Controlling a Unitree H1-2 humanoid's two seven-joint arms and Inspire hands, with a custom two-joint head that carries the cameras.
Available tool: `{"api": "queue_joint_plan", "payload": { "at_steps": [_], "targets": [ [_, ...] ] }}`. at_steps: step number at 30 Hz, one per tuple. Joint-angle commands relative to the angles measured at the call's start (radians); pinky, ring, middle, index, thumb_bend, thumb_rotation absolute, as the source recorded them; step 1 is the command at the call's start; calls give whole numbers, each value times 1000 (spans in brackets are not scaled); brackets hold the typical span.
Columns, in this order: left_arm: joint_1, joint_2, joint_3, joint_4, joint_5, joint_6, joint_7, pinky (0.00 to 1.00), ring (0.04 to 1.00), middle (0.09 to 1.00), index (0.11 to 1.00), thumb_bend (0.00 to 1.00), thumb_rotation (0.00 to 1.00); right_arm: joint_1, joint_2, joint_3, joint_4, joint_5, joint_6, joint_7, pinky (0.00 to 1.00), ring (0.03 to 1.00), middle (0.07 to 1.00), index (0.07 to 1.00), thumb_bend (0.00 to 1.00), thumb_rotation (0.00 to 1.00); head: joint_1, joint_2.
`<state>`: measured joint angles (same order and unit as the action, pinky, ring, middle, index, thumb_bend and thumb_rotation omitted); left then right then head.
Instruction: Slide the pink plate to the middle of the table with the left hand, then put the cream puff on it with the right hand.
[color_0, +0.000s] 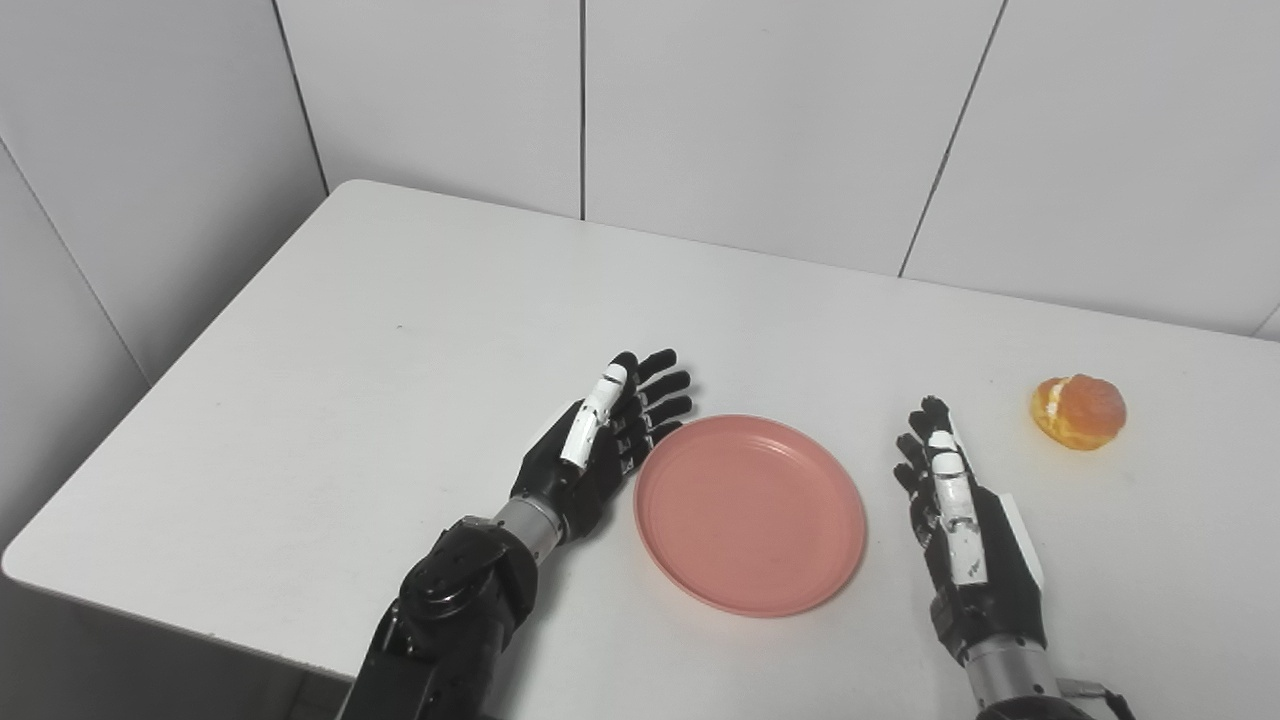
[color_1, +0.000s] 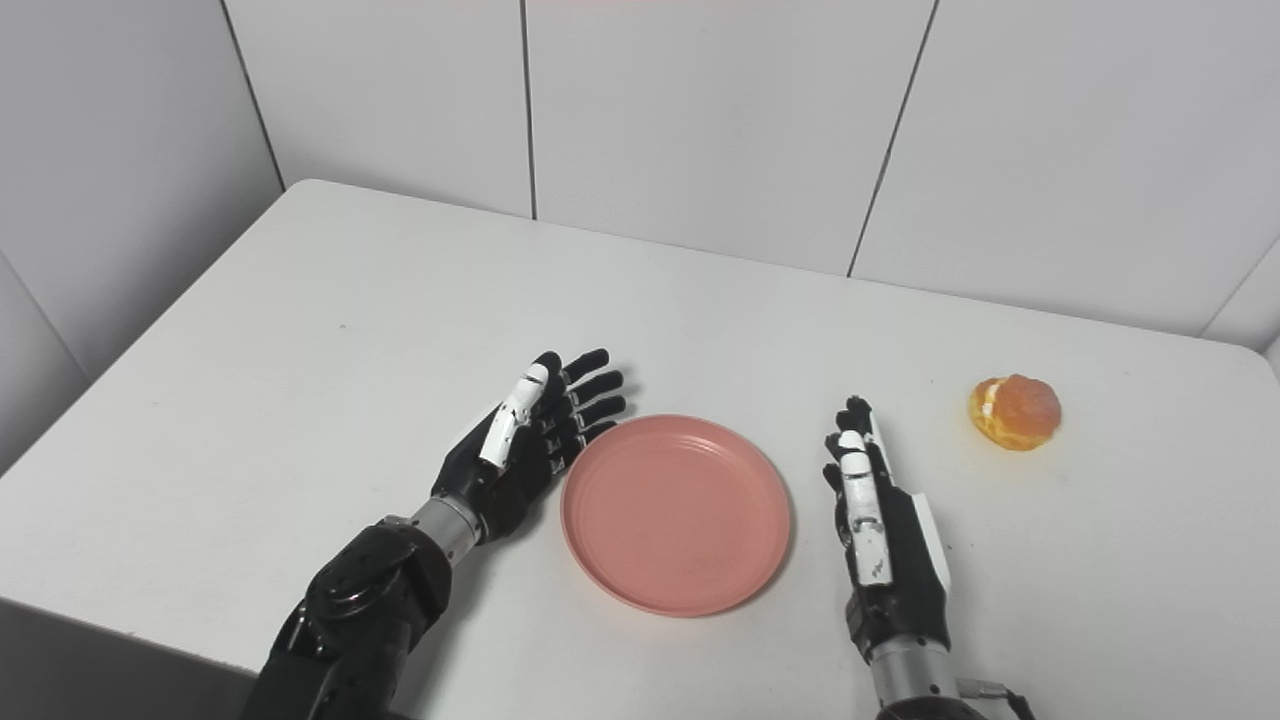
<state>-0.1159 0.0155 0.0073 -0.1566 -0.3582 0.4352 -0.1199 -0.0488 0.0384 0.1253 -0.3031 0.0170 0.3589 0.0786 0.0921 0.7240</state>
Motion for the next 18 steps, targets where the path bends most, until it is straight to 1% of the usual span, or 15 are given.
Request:
{"api": "queue_joint_plan", "payload": {
  "at_steps": [1,2,3,4,7,11,13,15,18],
  "targets": [
    [-5,-5,7,-13,11,-51,-4,925,916,921,902,419,1000,-30,11,6,-32,-6,-29,-3,999,987,1000,999,358,1000,-21,2],
    [-3,-6,10,-8,14,-61,-2,926,916,922,902,420,1000,-30,10,7,-31,-10,-30,-4,999,986,999,998,359,1000,-25,2],
    [-1,-8,13,-6,25,-72,5,926,917,922,903,420,1000,-32,9,9,-32,-17,-25,-7,998,985,999,998,360,1000,-44,3],
    [1,-10,16,-4,33,-79,9,924,916,922,903,419,1000,-33,9,10,-33,-21,-20,-9,991,981,995,995,369,1000,-44,3],
    [5,-18,20,-4,56,-92,24,920,913,920,902,420,1000,-38,14,5,-33,-20,-10,-14,984,979,992,992,371,1000,-68,-1],
    [15,-28,28,-7,63,-95,35,928,913,918,902,426,1000,-44,9,2,-26,-23,-33,-13,993,986,1000,1000,362,1000,-96,-5],
    [20,-28,29,-3,71,-107,34,937,919,921,906,428,1000,-47,10,0,-29,-25,-38,-15,994,985,1000,1000,367,1000,-104,-4],
    [24,-29,30,1,78,-122,34,943,924,925,908,434,1000,-54,10,-3,-39,-27,-30,-18,997,983,1000,998,371,1000,-107,-3],
    [30,-37,30,-1,92,-133,45,939,921,921,900,441,1000,-67,4,-8,-56,-33,-22,-20,990,979,999,997,370,1000,-129,-7]
  ]
}}
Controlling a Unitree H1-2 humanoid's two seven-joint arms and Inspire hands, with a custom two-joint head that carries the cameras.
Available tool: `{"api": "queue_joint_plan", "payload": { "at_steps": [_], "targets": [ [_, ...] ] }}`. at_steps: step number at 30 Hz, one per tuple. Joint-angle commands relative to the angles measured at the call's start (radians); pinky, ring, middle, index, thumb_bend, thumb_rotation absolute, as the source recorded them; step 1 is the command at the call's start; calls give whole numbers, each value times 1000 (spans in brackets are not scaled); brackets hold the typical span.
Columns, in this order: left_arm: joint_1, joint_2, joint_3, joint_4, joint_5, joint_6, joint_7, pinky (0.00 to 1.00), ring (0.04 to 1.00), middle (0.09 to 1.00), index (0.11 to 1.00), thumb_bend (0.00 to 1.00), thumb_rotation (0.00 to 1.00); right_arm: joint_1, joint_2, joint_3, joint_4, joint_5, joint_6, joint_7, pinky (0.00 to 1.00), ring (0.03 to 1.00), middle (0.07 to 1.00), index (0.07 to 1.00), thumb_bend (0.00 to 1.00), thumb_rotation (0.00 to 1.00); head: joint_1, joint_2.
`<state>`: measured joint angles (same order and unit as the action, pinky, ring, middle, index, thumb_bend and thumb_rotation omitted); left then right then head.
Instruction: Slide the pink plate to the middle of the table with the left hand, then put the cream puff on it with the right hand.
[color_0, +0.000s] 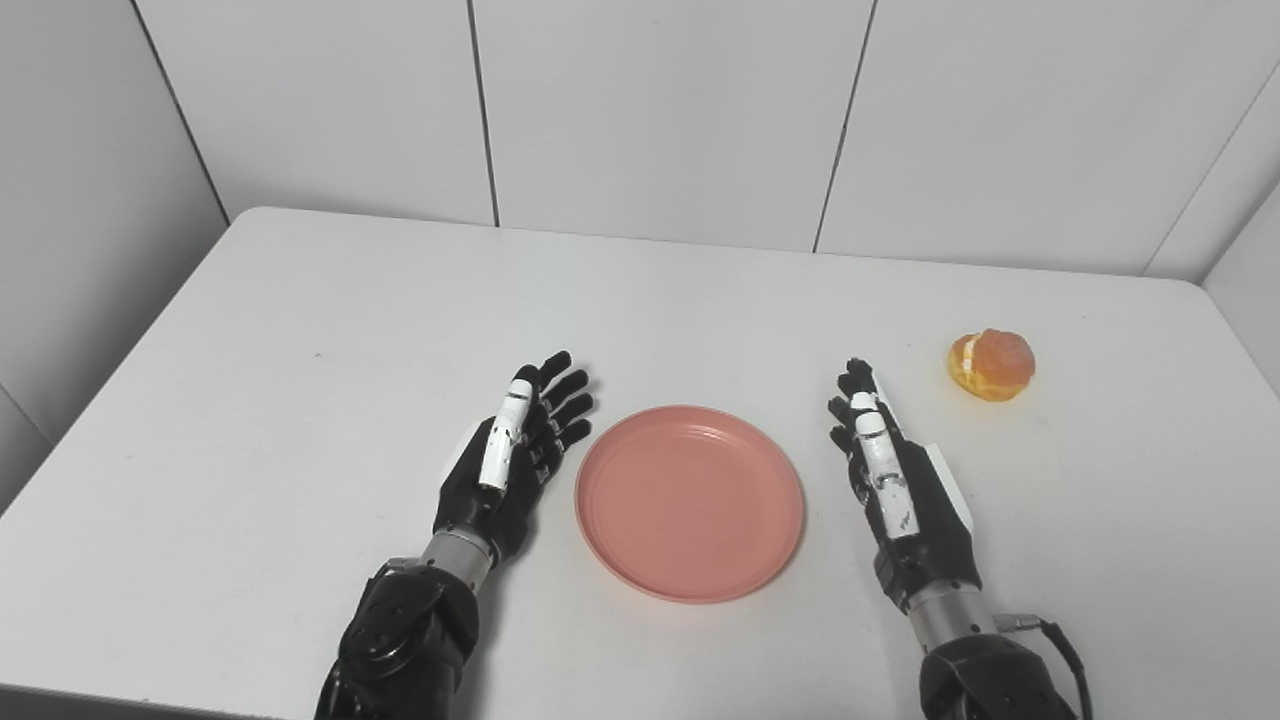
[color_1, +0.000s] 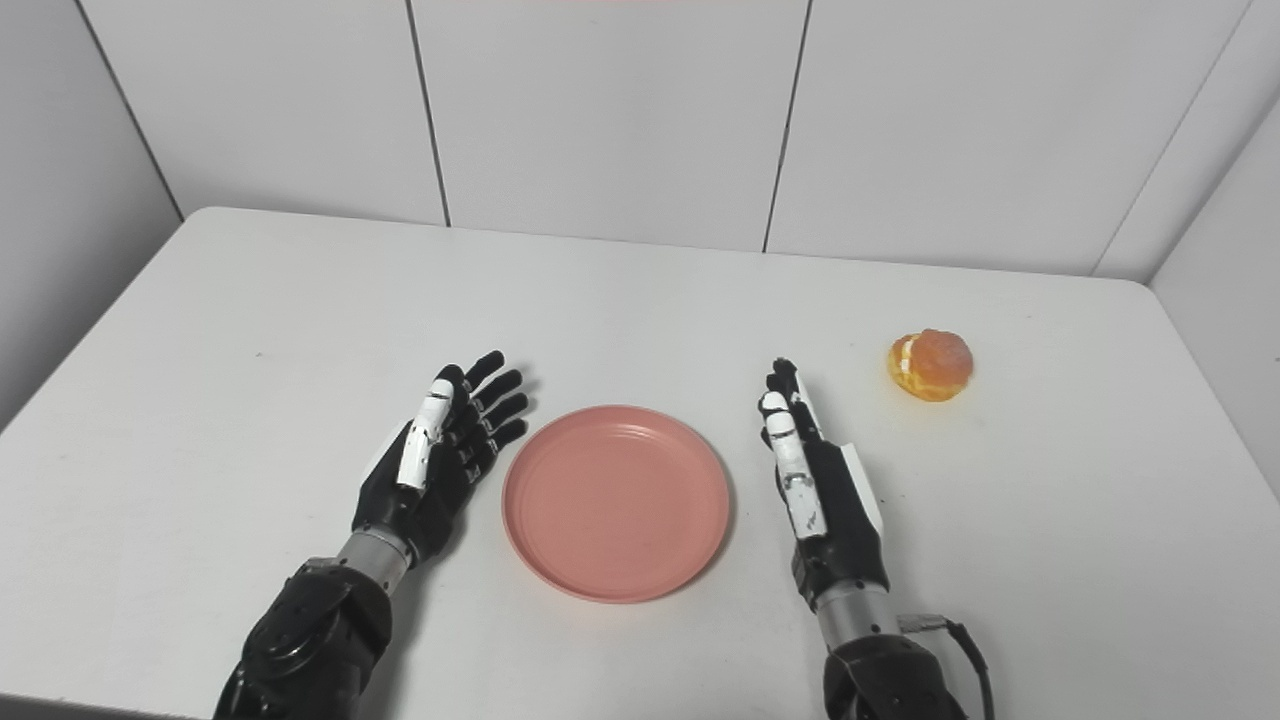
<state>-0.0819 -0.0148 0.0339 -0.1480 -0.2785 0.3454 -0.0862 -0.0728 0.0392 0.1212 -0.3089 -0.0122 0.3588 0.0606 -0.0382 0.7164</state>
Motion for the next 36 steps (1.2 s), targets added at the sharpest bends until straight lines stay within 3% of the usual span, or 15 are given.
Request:
{"api": "queue_joint_plan", "payload": {
  "at_steps": [1,7,14,20,23,26,32,36],
  "targets": [
    [-1,-7,2,-9,19,-49,12,938,921,921,899,442,1000,-47,-1,-4,-56,-9,-26,-3,981,978,998,999,373,1000,-9,-1],
    [12,2,4,7,34,-87,1,936,921,924,903,441,1000,-78,-31,0,-79,-81,-26,-15,985,966,986,990,437,1000,-78,-23],
    [35,14,5,31,32,-126,-10,934,912,915,899,425,1000,-131,-71,-10,-79,-188,-41,-40,893,913,933,940,511,1000,-169,-61],
    [35,47,27,97,-2,-199,-62,958,931,925,910,459,1000,-164,-99,-15,-89,-253,-37,-51,832,898,922,912,461,1000,-226,-91],
    [27,50,36,129,-25,-216,-79,960,930,921,905,466,1000,-186,-132,-14,-81,-315,-47,-53,799,876,911,907,465,1000,-234,-100],
    [32,48,41,134,-30,-219,-81,955,924,913,899,464,1000,-211,-184,-5,-81,-410,-16,-44,769,853,902,915,513,1000,-247,-113],
    [39,49,44,127,-35,-210,-84,943,916,908,891,451,1000,-257,-240,-20,-59,-468,-16,-32,795,884,914,929,548,1000,-260,-126],
    [41,52,45,131,-44,-211,-90,960,926,914,897,445,1000,-285,-274,-21,-35,-520,-23,-37,774,879,923,938,554,931,-263,-133]
  ]
}}
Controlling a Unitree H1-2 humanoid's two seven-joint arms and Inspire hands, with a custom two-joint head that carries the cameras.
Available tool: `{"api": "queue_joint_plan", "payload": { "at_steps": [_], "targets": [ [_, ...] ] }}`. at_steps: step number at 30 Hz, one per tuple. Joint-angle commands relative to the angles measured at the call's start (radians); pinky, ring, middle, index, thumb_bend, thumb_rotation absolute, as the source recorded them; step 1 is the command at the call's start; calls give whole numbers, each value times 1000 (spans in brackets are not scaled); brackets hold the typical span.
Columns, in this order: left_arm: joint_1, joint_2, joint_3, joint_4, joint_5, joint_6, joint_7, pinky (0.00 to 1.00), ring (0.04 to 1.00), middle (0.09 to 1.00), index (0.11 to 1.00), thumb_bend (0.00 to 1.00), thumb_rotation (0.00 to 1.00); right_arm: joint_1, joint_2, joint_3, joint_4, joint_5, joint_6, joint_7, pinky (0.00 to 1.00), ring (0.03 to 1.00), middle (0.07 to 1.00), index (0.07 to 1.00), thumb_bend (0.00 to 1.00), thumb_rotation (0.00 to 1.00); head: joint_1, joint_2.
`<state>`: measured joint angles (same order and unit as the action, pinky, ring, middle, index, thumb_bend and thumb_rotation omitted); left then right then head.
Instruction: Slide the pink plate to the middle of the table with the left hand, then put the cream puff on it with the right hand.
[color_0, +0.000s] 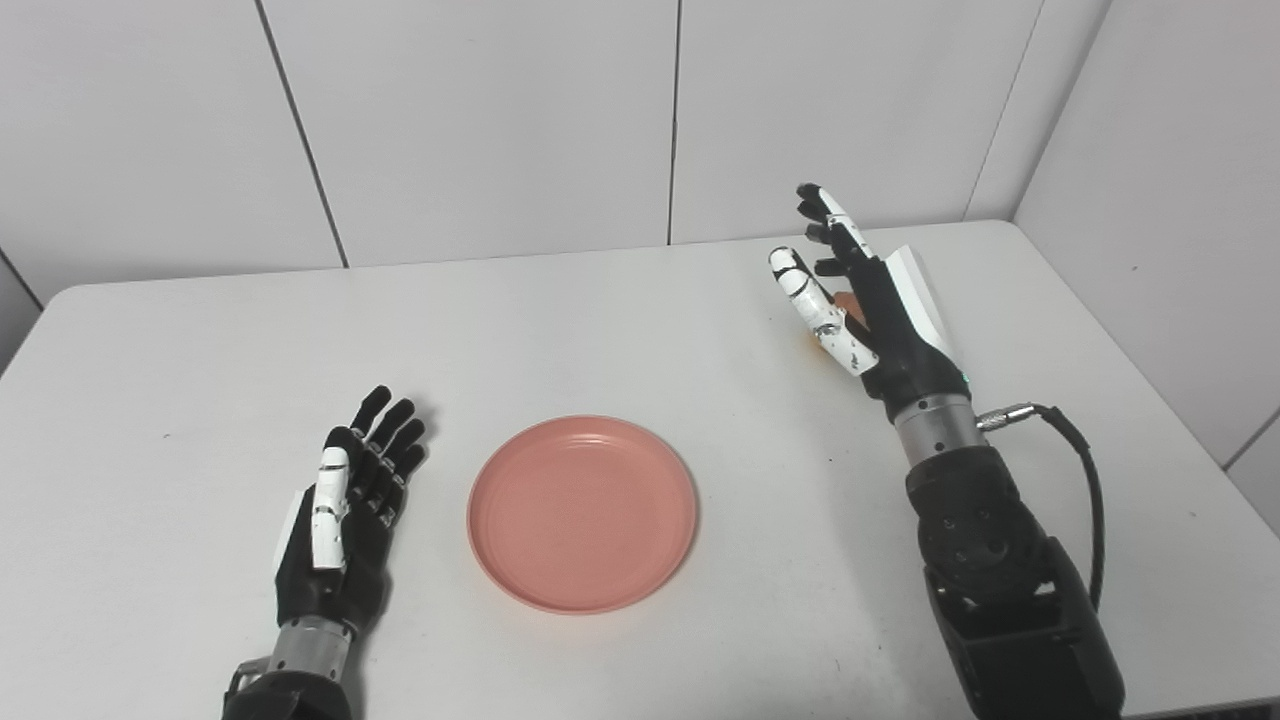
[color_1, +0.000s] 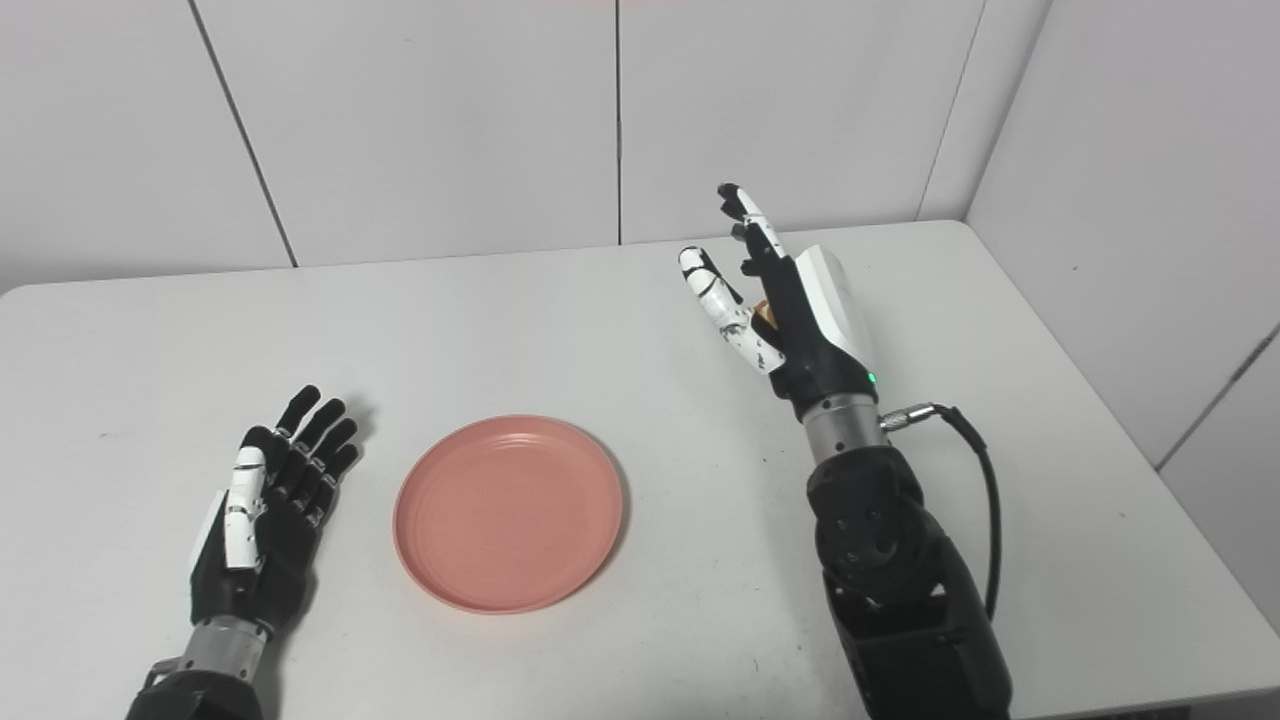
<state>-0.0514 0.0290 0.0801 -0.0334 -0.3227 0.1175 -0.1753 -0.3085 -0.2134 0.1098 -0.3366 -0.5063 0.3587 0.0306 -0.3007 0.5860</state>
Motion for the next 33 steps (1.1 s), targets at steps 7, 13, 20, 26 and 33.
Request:
{"api": "queue_joint_plan", "payload": {
  "at_steps": [7,13,20,26,33],
  "targets": [
    [13,13,1,16,-9,23,-5,965,930,917,899,441,1000,-100,-55,-28,39,-79,-2,-6,747,876,931,943,628,782,-21,-11],
    [9,15,3,24,-12,23,-4,962,930,918,895,429,1000,-140,-91,-25,90,-134,2,3,739,874,920,936,698,665,-22,-14],
    [11,16,4,11,-19,41,-2,969,931,920,898,423,1000,-186,-135,5,182,-284,30,3,669,851,921,922,778,534,-26,-14],
    [13,20,3,7,-25,46,-2,975,937,929,908,425,1000,-214,-163,19,259,-344,44,14,645,843,925,912,834,490,-27,-10],
    [12,26,5,17,-39,43,-10,976,938,929,907,432,1000,-246,-205,38,355,-359,38,50,725,872,956,933,850,485,-29,-4]
  ]
}}
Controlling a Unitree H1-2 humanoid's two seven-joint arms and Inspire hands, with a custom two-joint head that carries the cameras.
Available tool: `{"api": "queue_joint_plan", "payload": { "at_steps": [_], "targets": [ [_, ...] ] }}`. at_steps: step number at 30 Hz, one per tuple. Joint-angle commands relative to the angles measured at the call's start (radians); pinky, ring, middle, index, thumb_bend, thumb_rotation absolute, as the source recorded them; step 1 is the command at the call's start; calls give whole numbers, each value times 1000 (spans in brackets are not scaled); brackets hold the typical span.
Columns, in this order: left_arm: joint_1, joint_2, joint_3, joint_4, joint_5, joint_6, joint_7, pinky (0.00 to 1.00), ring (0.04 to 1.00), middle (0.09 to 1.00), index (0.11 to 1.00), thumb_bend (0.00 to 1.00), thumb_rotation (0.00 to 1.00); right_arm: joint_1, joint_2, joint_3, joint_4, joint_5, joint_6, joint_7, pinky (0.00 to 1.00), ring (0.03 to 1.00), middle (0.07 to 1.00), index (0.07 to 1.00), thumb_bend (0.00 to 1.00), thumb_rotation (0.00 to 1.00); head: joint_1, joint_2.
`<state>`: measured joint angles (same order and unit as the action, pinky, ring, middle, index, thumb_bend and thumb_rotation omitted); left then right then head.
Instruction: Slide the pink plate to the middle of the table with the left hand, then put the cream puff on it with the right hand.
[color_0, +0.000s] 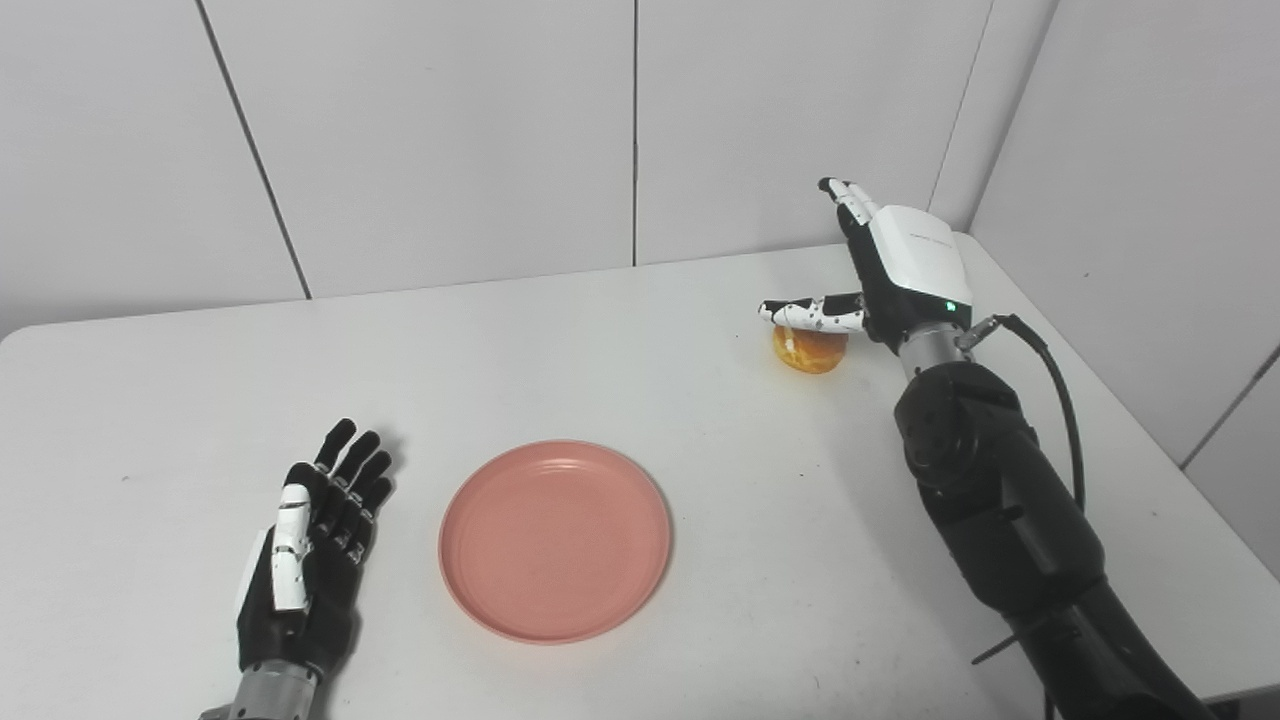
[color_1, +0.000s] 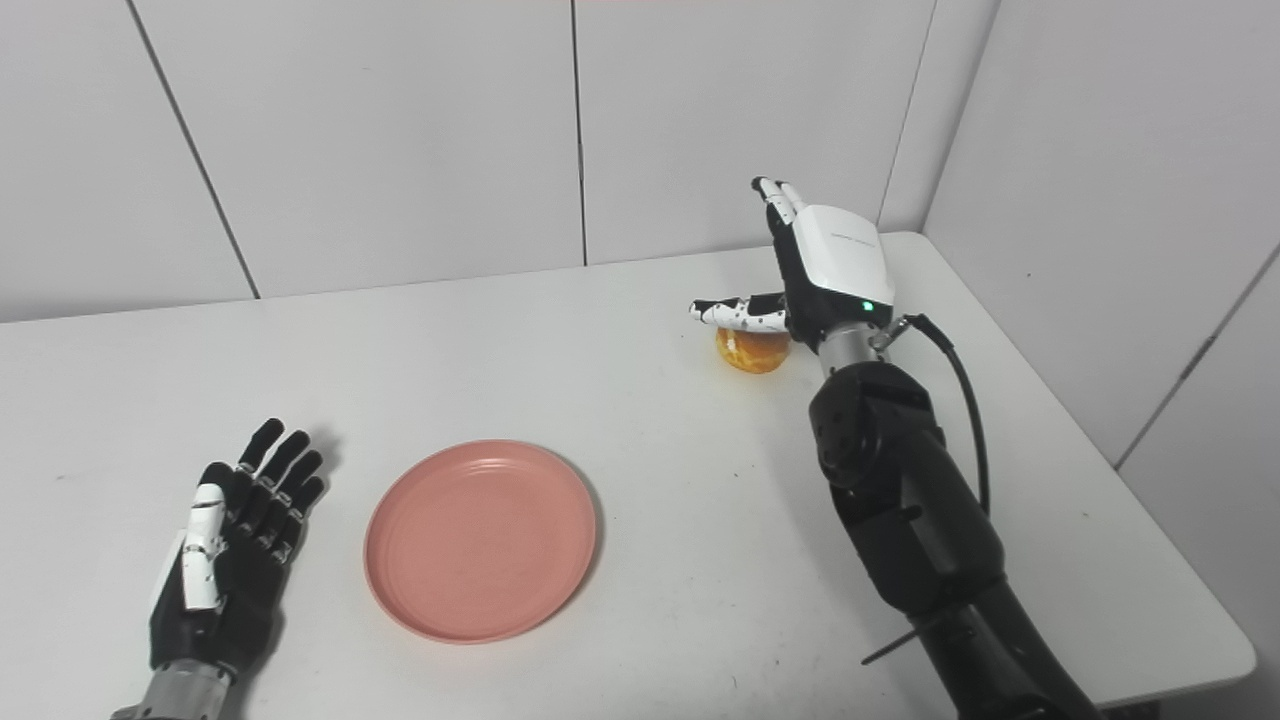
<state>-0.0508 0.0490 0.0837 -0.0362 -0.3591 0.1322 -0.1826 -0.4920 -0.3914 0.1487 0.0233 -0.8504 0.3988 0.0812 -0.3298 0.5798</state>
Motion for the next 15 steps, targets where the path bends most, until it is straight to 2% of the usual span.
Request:
{"api": "queue_joint_plan", "payload": {
  "at_steps": [1,10,15],
  "targets": [
    [11,7,1,22,-4,26,-3,979,941,931,910,432,1000,-66,-31,3,4,-16,-1,6,746,880,962,938,849,483,0,2],
    [14,9,-4,17,-3,29,1,975,936,924,901,435,1000,-114,-55,20,102,1,0,57,787,907,988,952,857,493,1,12],
    [17,6,-8,4,4,35,10,964,929,919,898,437,1000,-143,-65,34,173,17,-19,67,803,898,972,948,857,496,2,12]
  ]
}}
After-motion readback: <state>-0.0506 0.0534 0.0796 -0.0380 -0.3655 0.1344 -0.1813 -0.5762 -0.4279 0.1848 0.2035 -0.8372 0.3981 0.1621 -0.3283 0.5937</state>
